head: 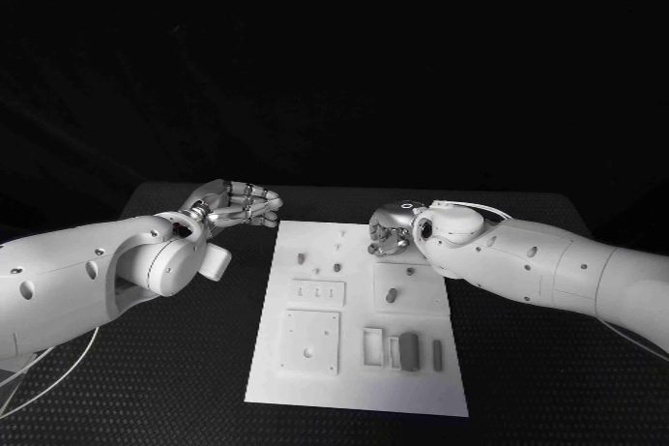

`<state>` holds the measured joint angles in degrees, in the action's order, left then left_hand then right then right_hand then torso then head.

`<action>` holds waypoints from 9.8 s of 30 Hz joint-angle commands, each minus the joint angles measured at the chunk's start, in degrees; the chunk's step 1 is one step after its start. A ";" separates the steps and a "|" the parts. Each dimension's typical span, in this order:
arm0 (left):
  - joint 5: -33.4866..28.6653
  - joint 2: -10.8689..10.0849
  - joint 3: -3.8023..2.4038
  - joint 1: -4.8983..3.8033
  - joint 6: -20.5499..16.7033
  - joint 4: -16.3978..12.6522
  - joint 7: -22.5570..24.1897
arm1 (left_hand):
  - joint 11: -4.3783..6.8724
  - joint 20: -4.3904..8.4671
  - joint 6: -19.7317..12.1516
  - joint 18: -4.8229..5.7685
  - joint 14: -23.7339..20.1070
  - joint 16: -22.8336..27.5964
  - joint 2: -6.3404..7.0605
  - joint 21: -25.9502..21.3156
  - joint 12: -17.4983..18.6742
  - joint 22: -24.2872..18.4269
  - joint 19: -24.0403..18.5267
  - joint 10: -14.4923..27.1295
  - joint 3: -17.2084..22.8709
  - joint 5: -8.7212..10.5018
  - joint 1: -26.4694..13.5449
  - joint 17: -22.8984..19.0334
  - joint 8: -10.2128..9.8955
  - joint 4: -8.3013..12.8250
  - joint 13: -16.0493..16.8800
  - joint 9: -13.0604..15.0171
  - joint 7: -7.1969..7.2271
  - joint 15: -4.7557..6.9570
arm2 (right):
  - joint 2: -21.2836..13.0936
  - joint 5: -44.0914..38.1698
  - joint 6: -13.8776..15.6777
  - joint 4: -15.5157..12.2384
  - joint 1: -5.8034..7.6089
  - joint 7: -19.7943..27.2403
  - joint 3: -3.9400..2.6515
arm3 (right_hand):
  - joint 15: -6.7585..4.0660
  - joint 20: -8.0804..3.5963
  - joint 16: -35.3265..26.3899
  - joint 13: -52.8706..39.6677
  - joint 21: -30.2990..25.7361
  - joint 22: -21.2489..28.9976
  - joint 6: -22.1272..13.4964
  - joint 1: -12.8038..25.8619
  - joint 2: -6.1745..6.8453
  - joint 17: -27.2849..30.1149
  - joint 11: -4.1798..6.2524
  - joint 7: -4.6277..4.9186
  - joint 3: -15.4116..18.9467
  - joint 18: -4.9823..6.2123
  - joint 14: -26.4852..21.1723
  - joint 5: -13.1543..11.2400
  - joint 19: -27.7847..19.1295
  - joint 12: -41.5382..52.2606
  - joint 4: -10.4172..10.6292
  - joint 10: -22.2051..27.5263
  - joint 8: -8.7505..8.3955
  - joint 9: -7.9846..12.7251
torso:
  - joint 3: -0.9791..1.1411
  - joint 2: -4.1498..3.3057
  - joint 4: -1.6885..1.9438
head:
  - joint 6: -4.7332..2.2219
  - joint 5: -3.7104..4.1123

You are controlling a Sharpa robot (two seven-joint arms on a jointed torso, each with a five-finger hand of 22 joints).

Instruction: Assemble the parts on the task board

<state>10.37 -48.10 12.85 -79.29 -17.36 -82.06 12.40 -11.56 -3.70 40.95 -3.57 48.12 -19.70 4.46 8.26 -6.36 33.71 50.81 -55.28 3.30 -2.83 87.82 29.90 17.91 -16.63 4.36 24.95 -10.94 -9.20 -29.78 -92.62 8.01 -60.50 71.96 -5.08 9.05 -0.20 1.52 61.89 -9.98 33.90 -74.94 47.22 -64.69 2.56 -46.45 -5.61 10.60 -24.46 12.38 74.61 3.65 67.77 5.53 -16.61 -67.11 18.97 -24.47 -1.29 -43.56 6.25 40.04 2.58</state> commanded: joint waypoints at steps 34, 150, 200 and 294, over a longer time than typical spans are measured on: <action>0.01 0.25 -0.11 -0.97 0.46 0.03 0.34 | 0.10 -0.14 -0.21 -0.70 0.09 0.42 0.49 -0.34 0.37 -0.11 0.32 0.38 -0.20 -0.24 -0.14 0.19 -0.41 -0.10 -0.07 -0.19 -1.55 -0.37 | 1.19 -3.89 -2.29 0.48 -1.57 -1.00 -0.01 | -2.28 -1.56 6.55 -4.09 6.44 -1.48 4.18 0.16 -0.72 -0.01 1.69 -1.66 -6.84 2.62 0.70 0.27 0.81 1.71 -0.01 -4.96 1.30 -2.48 | 0.12 -0.95 0.13 | 0.14 0.04; -0.09 0.40 0.24 -2.78 0.86 -0.75 -0.21 | 0.20 -0.17 -0.01 -0.66 0.11 1.12 1.25 -0.83 0.84 -0.20 0.42 0.13 0.05 -0.26 -1.15 0.58 -0.66 -0.10 -0.16 -0.55 -1.68 -0.43 | 8.50 -11.52 12.76 2.71 -1.55 -9.76 -1.35 | -3.65 -2.30 10.61 -7.92 10.41 -1.18 7.43 3.57 0.28 1.00 3.06 -3.05 -9.77 2.62 0.17 0.22 1.30 1.74 0.29 -7.83 1.43 -5.40 | -0.29 -1.92 0.62 | -0.78 -0.33; -0.09 0.31 0.26 -3.22 0.30 -0.59 -0.20 | 0.18 -0.18 0.00 -0.68 0.11 1.28 1.44 -0.94 0.96 -0.21 0.44 0.08 0.29 -0.26 -1.12 0.69 -0.72 -0.07 -0.17 -0.62 -1.76 -0.45 | 9.28 -9.02 13.28 3.85 -1.73 -8.69 -1.31 | -0.69 -2.36 10.70 -6.08 9.81 -1.03 1.53 2.31 3.69 3.18 0.02 -0.22 -9.97 2.62 -0.19 0.20 0.52 -1.84 0.33 -0.53 -2.96 -3.81 | -0.29 -2.07 0.53 | -0.50 -0.93; 0.10 -0.17 0.33 -3.22 0.56 0.75 0.15 | 0.23 -0.18 0.52 -0.68 0.30 1.61 1.55 -1.17 1.03 -0.15 0.61 -0.45 0.77 -0.26 -0.95 1.06 -0.59 -0.07 -0.10 -0.71 -1.56 -0.43 | -4.24 -4.67 4.09 -1.04 -1.80 -4.72 -5.99 | -4.81 -4.15 19.61 -55.78 13.61 -1.33 1.17 3.67 8.75 1.04 4.33 -2.82 -9.07 2.62 -0.61 0.18 2.95 53.70 5.87 5.80 -2.23 -3.22 | 0.33 -2.08 -0.47 | -1.69 0.37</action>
<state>10.34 -48.30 13.22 -82.43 -17.27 -81.12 12.00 -11.35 -3.90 40.95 -3.50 48.32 -18.37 5.50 7.34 -5.49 33.59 51.00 -55.49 3.74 -2.83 86.77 30.86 17.47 -16.75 4.27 24.32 -10.93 -9.41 -34.06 -96.99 13.09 -61.67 70.20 -10.13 3.06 -5.08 -2.14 81.32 -65.70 47.34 -74.92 47.58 -61.09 11.60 -45.34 -1.31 7.43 -33.54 11.74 74.38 3.73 70.66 59.02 -10.99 -61.72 16.84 -27.60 -0.99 -45.59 5.80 38.31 2.95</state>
